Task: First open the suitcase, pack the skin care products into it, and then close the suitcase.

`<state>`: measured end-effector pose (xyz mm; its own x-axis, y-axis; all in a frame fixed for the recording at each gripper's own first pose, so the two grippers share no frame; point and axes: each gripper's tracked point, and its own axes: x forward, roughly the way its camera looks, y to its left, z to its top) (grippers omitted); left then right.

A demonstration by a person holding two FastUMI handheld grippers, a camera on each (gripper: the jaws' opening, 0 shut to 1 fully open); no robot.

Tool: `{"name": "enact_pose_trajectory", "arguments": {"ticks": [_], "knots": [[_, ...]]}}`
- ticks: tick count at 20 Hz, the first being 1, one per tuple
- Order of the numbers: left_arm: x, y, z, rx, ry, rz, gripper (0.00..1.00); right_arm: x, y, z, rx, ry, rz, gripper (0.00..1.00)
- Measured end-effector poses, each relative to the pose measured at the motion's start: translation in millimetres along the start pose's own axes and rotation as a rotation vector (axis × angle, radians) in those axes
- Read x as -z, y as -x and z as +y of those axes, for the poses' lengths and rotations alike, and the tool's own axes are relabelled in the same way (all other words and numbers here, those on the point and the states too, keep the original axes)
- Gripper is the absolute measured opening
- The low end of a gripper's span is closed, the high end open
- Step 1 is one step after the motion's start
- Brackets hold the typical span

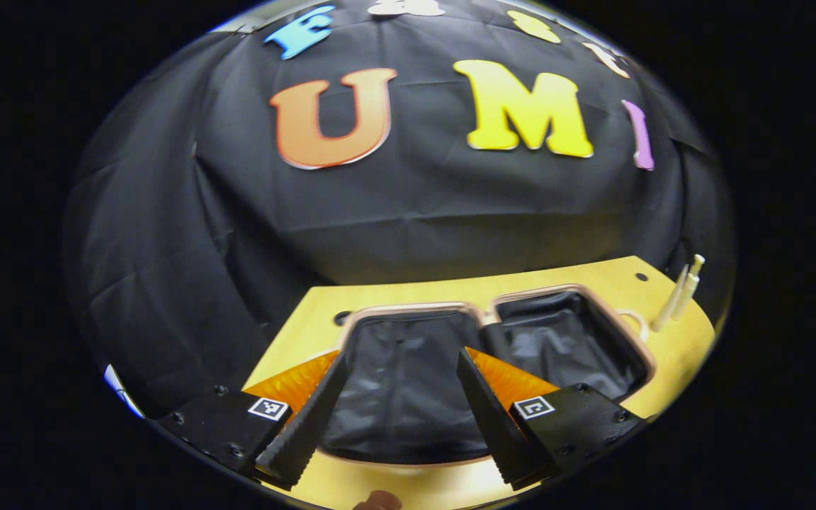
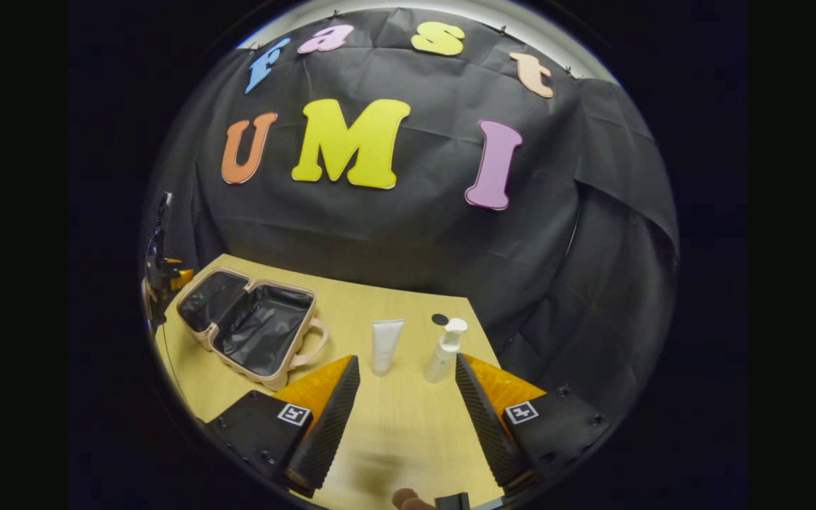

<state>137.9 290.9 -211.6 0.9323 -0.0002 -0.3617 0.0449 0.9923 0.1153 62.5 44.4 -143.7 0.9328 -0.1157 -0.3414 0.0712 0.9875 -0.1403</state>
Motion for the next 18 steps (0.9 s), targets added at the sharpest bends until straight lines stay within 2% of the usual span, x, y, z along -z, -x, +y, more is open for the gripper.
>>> {"name": "enact_pose_trajectory", "arguments": {"ticks": [6,8,13,18], "knots": [[-5.1,5.8,-167.3,0.193,-0.005,0.059,0.99,14.7,-22.8,-46.9,-0.035,-0.014,0.003,0.81],[-1.1,5.1,-223.5,0.248,-0.047,0.087,0.99,22.6,-26.7,-63.7,-0.050,0.002,0.009,0.80],[-7.7,3.7,-326.8,0.372,-0.106,0.093,0.99,44.4,-37.4,-100.4,-0.073,0.031,0.033,0.81],[1.5,-25.9,-413.5,0.459,-0.084,0.135,0.99,60.8,-56.7,-124.3,-0.108,0.033,0.072,0.81]]}}
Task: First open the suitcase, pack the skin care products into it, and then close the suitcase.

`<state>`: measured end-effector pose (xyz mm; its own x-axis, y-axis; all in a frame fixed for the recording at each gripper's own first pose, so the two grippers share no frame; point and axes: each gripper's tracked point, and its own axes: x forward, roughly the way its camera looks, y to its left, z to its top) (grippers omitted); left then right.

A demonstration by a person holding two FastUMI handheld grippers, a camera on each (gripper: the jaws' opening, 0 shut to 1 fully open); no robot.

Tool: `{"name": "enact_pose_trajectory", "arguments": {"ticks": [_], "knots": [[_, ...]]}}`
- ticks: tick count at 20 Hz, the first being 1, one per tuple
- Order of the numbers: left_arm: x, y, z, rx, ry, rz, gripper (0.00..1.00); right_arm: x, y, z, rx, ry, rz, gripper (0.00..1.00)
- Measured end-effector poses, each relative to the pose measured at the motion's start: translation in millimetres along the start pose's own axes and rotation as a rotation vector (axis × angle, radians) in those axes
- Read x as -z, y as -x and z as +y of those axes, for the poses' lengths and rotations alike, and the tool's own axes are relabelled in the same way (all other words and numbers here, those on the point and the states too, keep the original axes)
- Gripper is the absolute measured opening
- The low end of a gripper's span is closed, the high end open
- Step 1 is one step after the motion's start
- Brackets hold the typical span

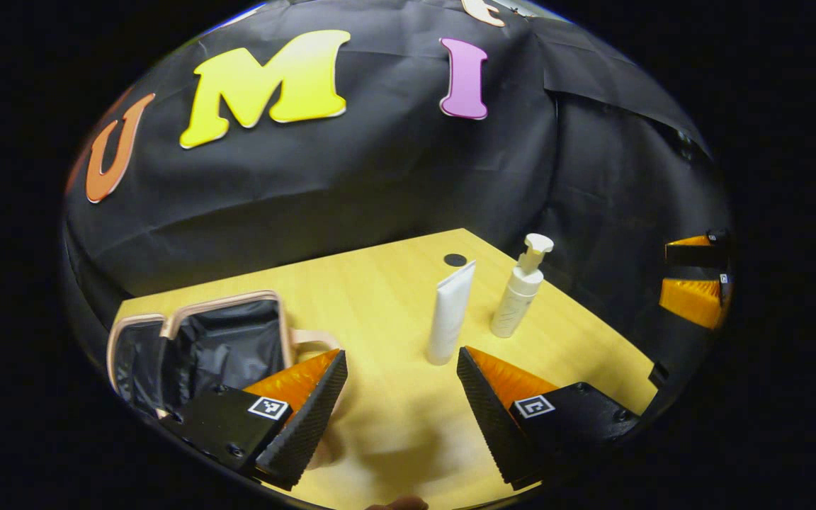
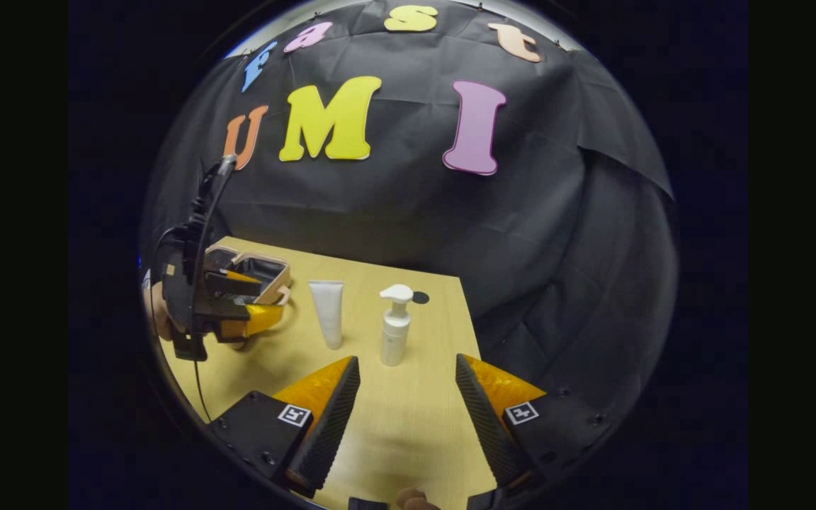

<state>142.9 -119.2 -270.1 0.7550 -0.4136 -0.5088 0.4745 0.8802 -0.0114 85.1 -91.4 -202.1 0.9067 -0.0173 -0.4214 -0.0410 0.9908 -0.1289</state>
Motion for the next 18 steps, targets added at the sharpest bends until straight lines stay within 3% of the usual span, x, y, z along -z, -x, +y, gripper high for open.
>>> {"name": "enact_pose_trajectory", "arguments": {"ticks": [4,10,11,14,17,18], "knots": [[1.6,-53.1,-23.8,0.034,0.001,0.033,0.99,14.7,-17.8,-17.5,-0.013,0.008,0.044,0.80],[14.2,-102.5,-16.9,0.001,0.019,0.051,0.96,28.5,-46.4,-23.7,-0.060,0.016,0.072,0.81],[17.2,-106.9,-16.1,-0.008,0.024,0.057,0.88,28.2,-54.0,-20.5,-0.070,0.009,0.075,0.82],[18.6,-116.9,-19.7,0.004,0.039,0.049,0.76,27.5,-72.1,-16.9,-0.088,-0.009,0.080,0.81],[18.5,-116.8,-23.0,-0.010,0.021,0.056,0.52,20.0,-91.5,-9.2,-0.105,-0.025,0.076,0.81],[20.5,-115.5,-26.3,-0.009,0.017,0.065,0.51,18.0,-98.1,-4.0,-0.111,-0.043,0.078,0.81]]}}
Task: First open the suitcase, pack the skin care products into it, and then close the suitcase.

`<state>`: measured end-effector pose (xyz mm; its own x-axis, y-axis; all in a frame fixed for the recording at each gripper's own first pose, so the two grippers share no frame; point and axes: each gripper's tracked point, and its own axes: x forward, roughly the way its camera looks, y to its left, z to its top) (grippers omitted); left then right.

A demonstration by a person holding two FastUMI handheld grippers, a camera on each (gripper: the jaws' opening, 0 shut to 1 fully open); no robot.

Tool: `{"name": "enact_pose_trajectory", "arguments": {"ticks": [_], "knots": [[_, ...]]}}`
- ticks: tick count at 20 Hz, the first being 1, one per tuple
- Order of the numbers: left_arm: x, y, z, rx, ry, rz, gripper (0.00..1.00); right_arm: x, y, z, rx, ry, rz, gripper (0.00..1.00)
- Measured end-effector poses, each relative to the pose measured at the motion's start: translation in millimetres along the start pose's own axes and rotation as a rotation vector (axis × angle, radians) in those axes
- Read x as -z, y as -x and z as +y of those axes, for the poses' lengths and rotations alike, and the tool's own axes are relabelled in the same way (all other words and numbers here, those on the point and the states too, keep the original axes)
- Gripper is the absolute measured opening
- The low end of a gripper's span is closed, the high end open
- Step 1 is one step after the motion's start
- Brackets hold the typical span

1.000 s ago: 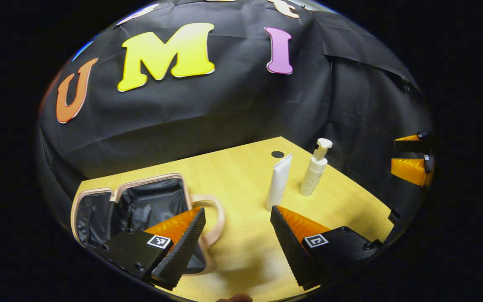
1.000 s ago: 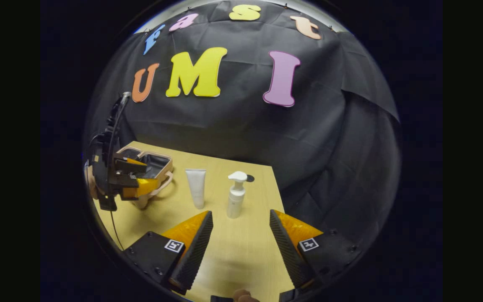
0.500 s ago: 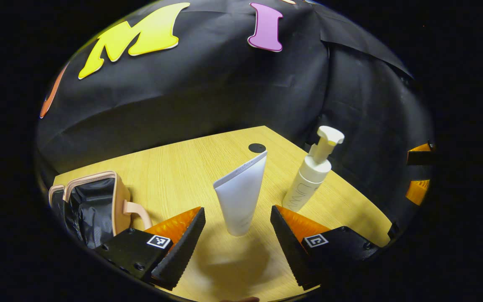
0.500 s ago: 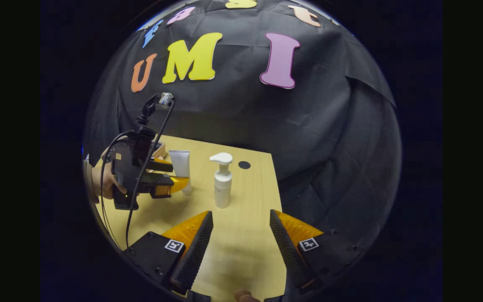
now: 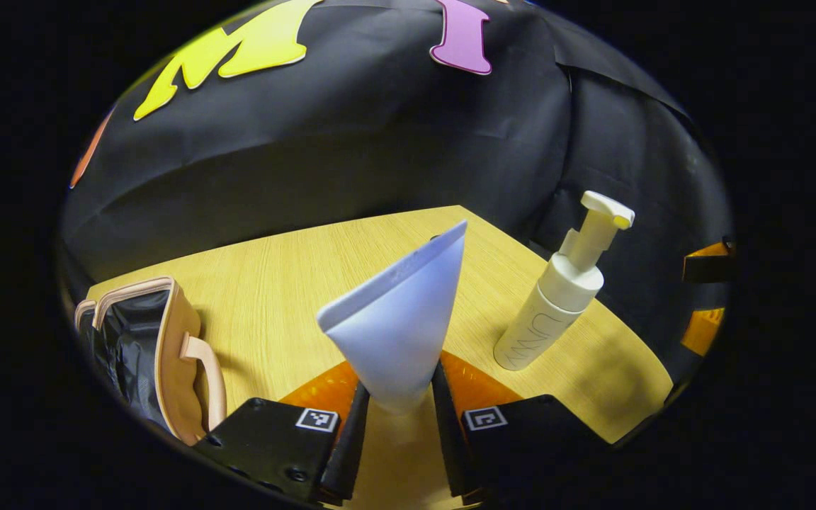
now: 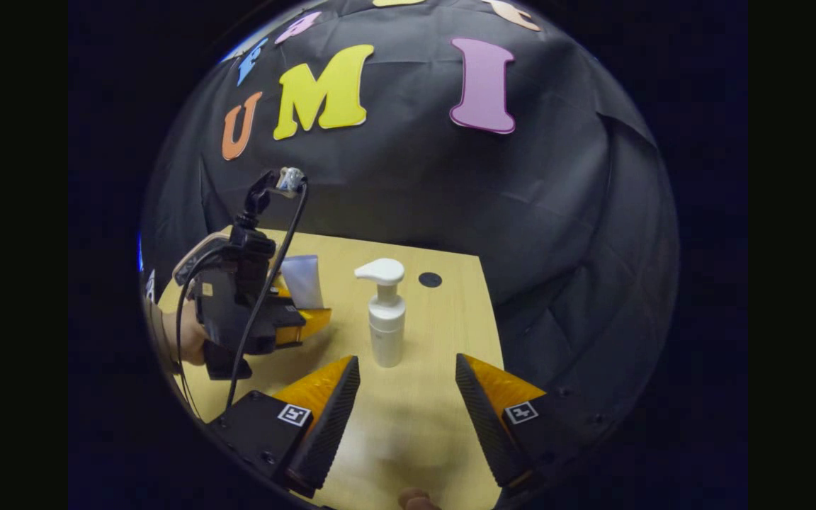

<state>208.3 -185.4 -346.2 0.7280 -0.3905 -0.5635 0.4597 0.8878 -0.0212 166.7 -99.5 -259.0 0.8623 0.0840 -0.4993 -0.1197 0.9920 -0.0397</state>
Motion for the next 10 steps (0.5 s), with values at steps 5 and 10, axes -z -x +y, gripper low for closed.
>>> {"name": "enact_pose_trajectory", "arguments": {"ticks": [5,10], "knots": [[9.8,36.6,2.4,-0.008,0.134,0.024,0.46,0.9,-42.4,14.2,-0.008,-0.004,0.005,0.81],[10.3,116.4,18.6,-0.047,0.168,-0.005,0.46,-3.3,-89.3,21.7,-0.003,-0.020,-0.024,0.81]]}}
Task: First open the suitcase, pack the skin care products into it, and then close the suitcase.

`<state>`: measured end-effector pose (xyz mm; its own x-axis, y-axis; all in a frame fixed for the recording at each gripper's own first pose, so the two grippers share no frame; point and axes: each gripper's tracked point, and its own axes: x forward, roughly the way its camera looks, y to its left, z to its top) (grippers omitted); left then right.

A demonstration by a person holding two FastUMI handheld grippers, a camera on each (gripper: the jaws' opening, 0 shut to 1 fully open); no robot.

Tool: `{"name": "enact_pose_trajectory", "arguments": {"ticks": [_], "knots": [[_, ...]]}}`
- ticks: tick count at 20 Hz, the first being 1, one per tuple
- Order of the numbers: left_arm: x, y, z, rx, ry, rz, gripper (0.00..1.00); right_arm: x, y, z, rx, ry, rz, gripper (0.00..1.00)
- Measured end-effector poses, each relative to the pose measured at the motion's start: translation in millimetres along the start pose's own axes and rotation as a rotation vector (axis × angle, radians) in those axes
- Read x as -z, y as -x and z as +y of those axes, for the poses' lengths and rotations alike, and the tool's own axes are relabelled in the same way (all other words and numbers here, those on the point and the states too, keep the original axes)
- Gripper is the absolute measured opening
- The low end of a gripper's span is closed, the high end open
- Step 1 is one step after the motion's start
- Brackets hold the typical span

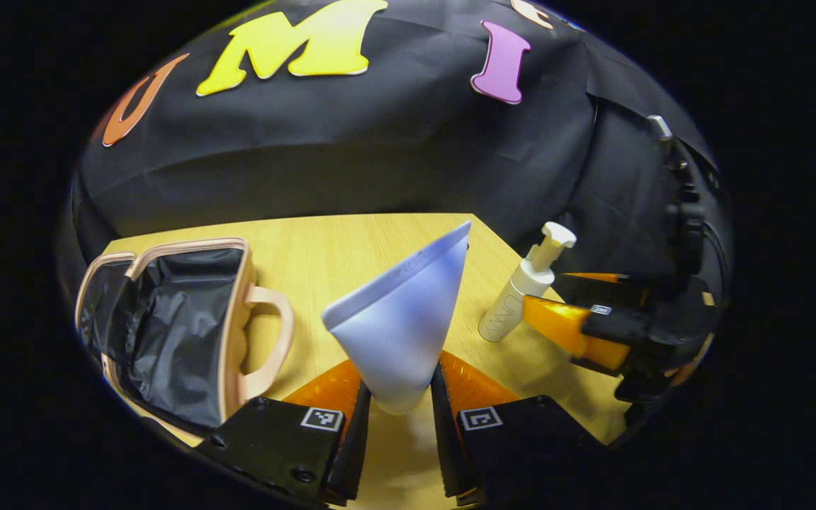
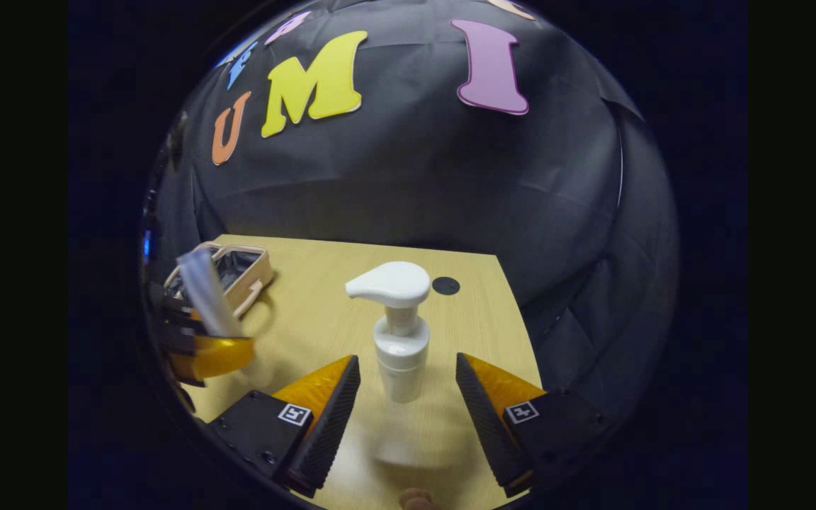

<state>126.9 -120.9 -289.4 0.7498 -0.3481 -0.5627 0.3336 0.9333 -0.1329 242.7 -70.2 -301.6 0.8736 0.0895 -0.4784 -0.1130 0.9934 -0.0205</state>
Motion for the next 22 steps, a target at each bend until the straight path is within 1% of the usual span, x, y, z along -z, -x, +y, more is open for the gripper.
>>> {"name": "enact_pose_trajectory", "arguments": {"ticks": [4,6,8,10,11,12,13,15,18,20,22], "knots": [[2.0,62.4,9.8,-0.030,0.028,-0.029,0.45,5.1,-23.8,-2.5,0.025,0.015,0.006,0.81],[12.3,87.7,16.8,-0.049,0.020,-0.007,0.45,4.3,-30.3,-6.2,0.045,0.004,0.002,0.80],[21.3,108.9,27.8,-0.076,0.006,0.011,0.45,2.9,-32.9,-4.6,0.040,-0.021,-0.001,0.77],[26.7,125.7,40.2,-0.103,0.014,0.026,0.45,3.2,-35.6,-0.8,0.035,-0.024,-0.003,0.71],[26.6,133.9,45.4,-0.113,0.027,0.029,0.45,4.1,-36.5,0.8,0.034,-0.021,-0.001,0.65],[25.9,141.0,52.8,-0.125,0.040,0.027,0.45,4.0,-37.1,3.0,0.033,-0.020,-0.001,0.62],[23.0,148.0,60.4,-0.136,0.052,0.020,0.45,3.5,-35.6,2.5,0.042,-0.023,-0.001,0.54],[16.5,159.5,74.6,-0.155,0.057,0.010,0.45,3.8,-34.1,2.7,0.057,-0.040,0.007,0.51],[6.0,168.6,102.1,-0.179,0.040,-0.001,0.45,6.7,-19.0,6.9,0.070,-0.050,0.025,0.49],[-2.0,171.0,120.7,-0.186,0.026,-0.022,0.45,1.1,2.1,13.9,0.078,-0.037,0.020,0.48],[-7.5,179.8,138.6,-0.199,0.007,-0.047,0.45,-8.5,34.0,30.0,0.066,-0.016,0.007,0.49]]}}
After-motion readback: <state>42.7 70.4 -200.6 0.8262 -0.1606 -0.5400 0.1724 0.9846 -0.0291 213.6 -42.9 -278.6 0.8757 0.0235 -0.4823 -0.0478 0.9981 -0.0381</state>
